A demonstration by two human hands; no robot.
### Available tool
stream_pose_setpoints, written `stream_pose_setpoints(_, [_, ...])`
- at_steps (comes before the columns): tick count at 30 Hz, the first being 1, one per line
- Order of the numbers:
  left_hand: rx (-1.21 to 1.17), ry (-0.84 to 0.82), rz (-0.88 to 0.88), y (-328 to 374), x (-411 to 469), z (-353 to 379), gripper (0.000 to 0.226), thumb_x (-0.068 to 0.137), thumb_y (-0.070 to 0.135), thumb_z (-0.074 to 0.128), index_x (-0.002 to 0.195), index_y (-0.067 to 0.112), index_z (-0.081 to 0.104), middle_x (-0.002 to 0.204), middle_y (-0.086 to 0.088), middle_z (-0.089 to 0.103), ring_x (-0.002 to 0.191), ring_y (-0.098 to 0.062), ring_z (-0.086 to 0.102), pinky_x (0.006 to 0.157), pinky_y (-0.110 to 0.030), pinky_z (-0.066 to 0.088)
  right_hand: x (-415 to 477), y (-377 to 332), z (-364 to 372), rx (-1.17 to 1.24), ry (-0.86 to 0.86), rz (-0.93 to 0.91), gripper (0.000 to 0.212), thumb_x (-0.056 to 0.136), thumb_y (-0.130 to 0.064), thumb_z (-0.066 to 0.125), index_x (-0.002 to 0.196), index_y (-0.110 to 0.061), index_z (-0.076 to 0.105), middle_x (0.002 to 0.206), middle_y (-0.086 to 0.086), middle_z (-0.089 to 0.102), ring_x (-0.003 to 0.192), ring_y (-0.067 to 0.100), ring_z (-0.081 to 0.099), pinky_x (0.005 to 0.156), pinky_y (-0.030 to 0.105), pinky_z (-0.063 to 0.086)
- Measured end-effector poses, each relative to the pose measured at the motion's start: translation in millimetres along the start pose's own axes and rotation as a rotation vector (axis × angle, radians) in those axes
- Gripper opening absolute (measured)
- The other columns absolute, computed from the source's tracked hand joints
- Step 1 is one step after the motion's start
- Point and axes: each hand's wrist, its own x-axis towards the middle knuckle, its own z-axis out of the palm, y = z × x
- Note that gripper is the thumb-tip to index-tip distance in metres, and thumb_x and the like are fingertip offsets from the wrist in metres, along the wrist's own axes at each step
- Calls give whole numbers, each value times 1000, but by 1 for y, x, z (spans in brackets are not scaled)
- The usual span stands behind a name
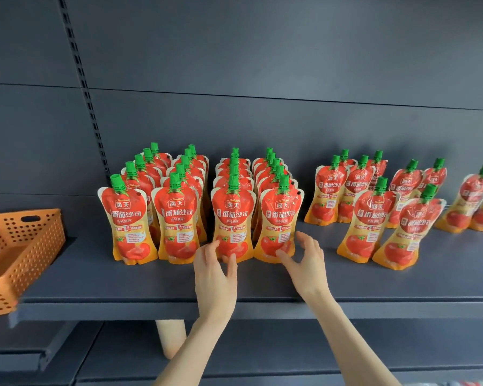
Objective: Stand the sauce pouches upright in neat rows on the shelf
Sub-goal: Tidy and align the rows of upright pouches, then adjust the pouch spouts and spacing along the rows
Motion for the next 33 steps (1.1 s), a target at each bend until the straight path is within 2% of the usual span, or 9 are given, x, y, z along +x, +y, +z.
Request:
stream_pose_setpoints(4, [-85,-73,189,15,-1,-11,26,87,19,62,112,14,57,109,-2,61,100,-20,59,80,-33,55,-5,-13,-29,0,31,-49,36,87,-24,63,120,-12,56,125,2,53,110,14,52,87,24,44])
stream_pose_setpoints(8, [-165,-171,402,64,19,-19,19,88,18,61,107,16,60,96,9,64,91,-9,61,77,-24,53,2,-35,-71,-55,96,-154,18,89,-18,60,106,-12,64,107,-1,60,96,14,59,70,9,42])
stream_pose_setpoints(12, [-220,-232,536,120,42,-13,17,91,20,58,108,17,60,103,11,65,93,0,58,78,-7,43,21,-60,-116,-87,137,-200,16,89,-15,58,102,-13,66,100,1,67,90,16,62,75,25,49])
stream_pose_setpoints(15, [-242,-238,572,160,65,2,16,89,14,58,105,14,61,102,4,67,94,-9,59,80,-19,45,46,-71,-146,-147,134,-222,17,88,-13,56,101,-13,67,98,-1,68,90,14,61,77,27,50])
stream_pose_setpoints(18, [-196,-274,579,191,88,26,17,89,14,57,105,12,61,102,0,65,93,-11,59,79,-21,43,75,-76,-174,-229,125,-257,17,88,-10,54,98,-13,68,93,-4,66,85,11,60,73,19,46])
stream_pose_setpoints(21, [-128,-316,549,217,109,59,17,90,17,57,105,12,60,105,0,64,92,-12,57,79,-23,47,113,-72,-199,-291,97,-277,18,89,-12,56,103,-10,67,98,-1,67,90,13,61,81,21,47])
stream_pose_setpoints(25, [-29,-407,384,240,137,108,22,88,24,59,108,14,60,109,-2,65,99,-21,61,88,-38,50,172,-53,-226,-370,-8,-305,20,87,-12,57,104,-6,67,101,6,70,87,14,61,81,18,43])
stream_pose_setpoints(29, [92,-511,237,247,155,151,38,87,30,62,120,14,54,123,-5,58,108,-22,56,91,-37,48,222,-27,-239,-366,-148,-302,22,87,-14,59,106,-5,66,103,8,70,97,19,64,90,24,46])
stream_pose_setpoints(33, [90,-520,107,244,162,181,50,84,35,65,127,14,50,130,-6,55,114,-23,55,92,-35,47,261,2,-233,-360,-306,-298,33,86,-19,63,117,-7,61,114,6,66,105,18,62,90,19,42])
